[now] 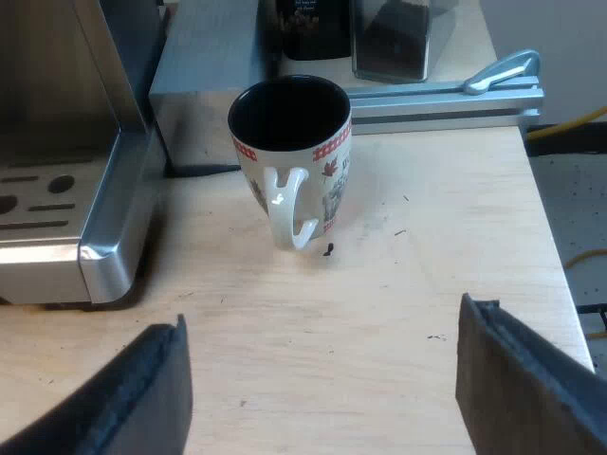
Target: Put the handle in the coffee machine
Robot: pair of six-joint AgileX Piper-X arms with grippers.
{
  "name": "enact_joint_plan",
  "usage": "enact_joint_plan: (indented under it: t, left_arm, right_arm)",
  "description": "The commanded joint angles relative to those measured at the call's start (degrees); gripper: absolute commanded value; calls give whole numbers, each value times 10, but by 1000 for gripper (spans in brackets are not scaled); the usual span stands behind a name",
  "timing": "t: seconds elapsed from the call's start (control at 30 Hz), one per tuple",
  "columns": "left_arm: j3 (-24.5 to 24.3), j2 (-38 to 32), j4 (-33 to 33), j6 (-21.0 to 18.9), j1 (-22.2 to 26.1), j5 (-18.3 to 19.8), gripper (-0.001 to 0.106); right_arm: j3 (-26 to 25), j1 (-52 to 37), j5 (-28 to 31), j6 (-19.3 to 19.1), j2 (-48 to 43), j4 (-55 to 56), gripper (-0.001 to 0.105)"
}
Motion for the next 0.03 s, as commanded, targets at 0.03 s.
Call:
enact_joint_plan:
  t: [0.03]
  left_arm:
    - [-1,-81,-10,-5,1,2,70]
  right_arm:
    - [-2,0,-3,2,-22,-3,62]
